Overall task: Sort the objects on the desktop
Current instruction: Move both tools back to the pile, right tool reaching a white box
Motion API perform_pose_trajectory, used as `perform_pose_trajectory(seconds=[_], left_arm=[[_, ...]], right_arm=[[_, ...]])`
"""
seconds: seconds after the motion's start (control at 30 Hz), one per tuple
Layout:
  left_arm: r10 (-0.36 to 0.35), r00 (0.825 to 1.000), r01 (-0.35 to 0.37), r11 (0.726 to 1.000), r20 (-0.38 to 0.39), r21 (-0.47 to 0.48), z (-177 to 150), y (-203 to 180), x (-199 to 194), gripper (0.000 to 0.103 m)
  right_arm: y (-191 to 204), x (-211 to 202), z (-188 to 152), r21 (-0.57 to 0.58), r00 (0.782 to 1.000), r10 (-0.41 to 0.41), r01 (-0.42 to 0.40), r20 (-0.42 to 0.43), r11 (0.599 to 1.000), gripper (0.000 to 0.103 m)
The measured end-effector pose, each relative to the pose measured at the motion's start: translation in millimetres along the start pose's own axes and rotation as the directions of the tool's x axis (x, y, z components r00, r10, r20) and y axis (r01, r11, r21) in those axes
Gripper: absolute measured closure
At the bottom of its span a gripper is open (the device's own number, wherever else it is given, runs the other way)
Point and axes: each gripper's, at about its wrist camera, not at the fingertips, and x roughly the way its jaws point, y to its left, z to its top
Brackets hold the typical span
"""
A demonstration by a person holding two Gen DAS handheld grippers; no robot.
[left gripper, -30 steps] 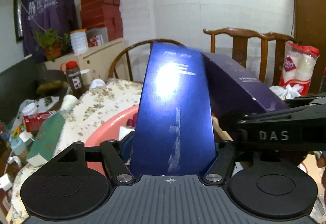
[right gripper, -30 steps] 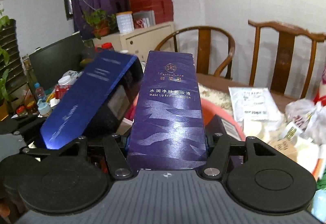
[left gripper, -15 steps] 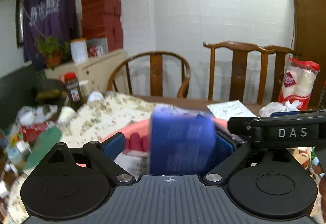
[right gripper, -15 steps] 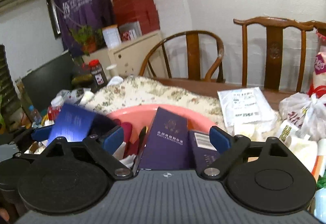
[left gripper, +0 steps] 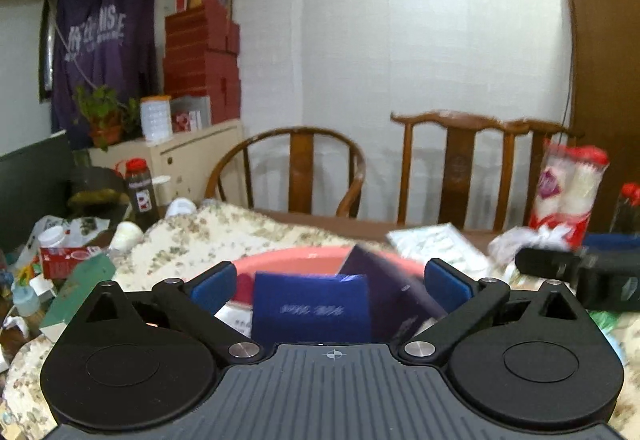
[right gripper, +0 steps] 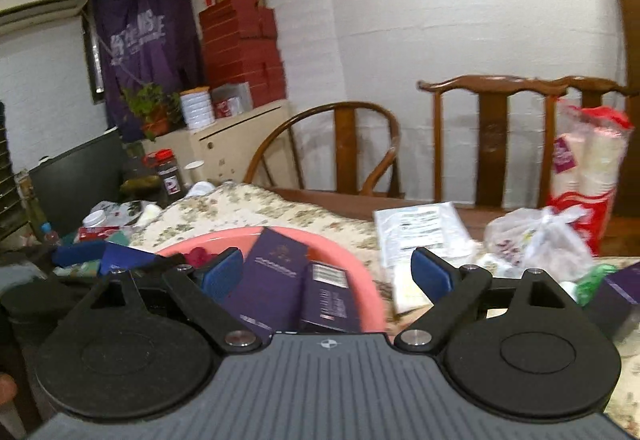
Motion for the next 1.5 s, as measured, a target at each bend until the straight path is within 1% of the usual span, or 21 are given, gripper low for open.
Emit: perform_pose_trajectory(seconds=[0.1, 0.2, 0.27, 0.33, 0.43, 0.53, 0.63, 0.7, 0.77, 0.83, 0.9, 0.97, 1.03, 1.2, 1.27, 1.33, 1.4, 1.5], left_arm=[[-0.054, 0.998, 0.054, 0.999, 0.033, -0.001, 4, -14, -21, 0.000], [-0.110, 0.994, 0.110, 0.994, 0.020, 0.022, -2, -38, -33, 0.000], [-0.165, 0.986, 0.165, 0.986, 0.001, 0.031, -12, -58, -36, 0.000], [-0.208, 0.978, 0.209, 0.976, -0.030, 0.052, -25, -80, -37, 0.000], [-0.245, 0.967, 0.251, 0.964, -0.075, 0.092, -50, -115, -32, 0.000], [-0.276, 0.954, 0.290, 0.950, -0.119, 0.115, -74, -146, -26, 0.000], [-0.320, 0.936, 0.338, 0.934, -0.147, 0.118, -95, -170, -24, 0.000], [-0.347, 0.922, 0.370, 0.921, -0.172, 0.125, -107, -188, -25, 0.000], [-0.359, 0.915, 0.387, 0.911, -0.186, 0.142, -117, -202, -28, 0.000], [-0.374, 0.905, 0.409, 0.896, -0.202, 0.173, -124, -218, -29, 0.000], [-0.388, 0.895, 0.430, 0.880, -0.219, 0.202, -129, -235, -30, 0.000], [-0.399, 0.888, 0.447, 0.867, -0.228, 0.222, -129, -255, -29, 0.000], [-0.420, 0.877, 0.470, 0.848, -0.233, 0.244, -126, -275, -29, 0.000], [-0.448, 0.865, 0.498, 0.816, -0.226, 0.293, -113, -326, -29, 0.000], [-0.458, 0.861, 0.507, 0.805, -0.220, 0.309, -109, -344, -28, 0.000], [-0.463, 0.860, 0.510, 0.798, -0.214, 0.321, -107, -360, -24, 0.000], [-0.480, 0.850, 0.527, 0.786, -0.217, 0.325, -106, -371, -20, 0.000], [-0.499, 0.836, 0.548, 0.772, -0.227, 0.321, -105, -380, -12, 0.000]], right_arm=[[-11, -14, -7, -0.011, 0.999, -0.052, 0.052, 0.003, 0.999, 0.011], [-29, -32, -17, -0.002, 0.997, -0.083, 0.083, -0.005, 0.997, 0.010], [-47, -45, -23, 0.018, 0.994, -0.106, 0.107, -0.019, 0.994, 0.008], [-64, -56, -31, 0.038, 0.991, -0.123, 0.125, -0.049, 0.992, 0.008], [-90, -71, -50, 0.059, 0.981, -0.176, 0.181, -0.080, 0.982, 0.008], [-112, -86, -73, 0.050, 0.966, -0.232, 0.239, -0.118, 0.970, 0.008], [-134, -101, -95, 0.047, 0.947, -0.284, 0.294, -0.147, 0.955, 0.008], [-149, -113, -107, 0.062, 0.939, -0.301, 0.315, -0.167, 0.947, 0.008], [-166, -127, -117, 0.088, 0.932, -0.312, 0.332, -0.184, 0.939, 0.008], [-180, -145, -125, 0.106, 0.929, -0.320, 0.343, -0.188, 0.933, 0.008], [-193, -165, -130, 0.111, 0.919, -0.344, 0.368, -0.191, 0.923, 0.008], [-208, -182, -133, 0.111, 0.899, -0.386, 0.414, -0.206, 0.904, 0.007], [-223, -198, -135, 0.115, 0.877, -0.432, 0.461, -0.213, 0.880, 0.007], [-262, -224, -135, 0.175, 0.794, -0.561, 0.602, -0.235, 0.779, 0.007], [-275, -228, -135, 0.196, 0.745, -0.619, 0.665, -0.250, 0.721, 0.007], [-286, -229, -134, 0.216, 0.717, -0.646, 0.696, -0.262, 0.684, 0.007], [-296, -228, -134, 0.234, 0.690, -0.668, 0.723, -0.278, 0.650, 0.007], [-310, -221, -135, 0.239, 0.643, -0.697, 0.765, -0.316, 0.598, 0.007]])
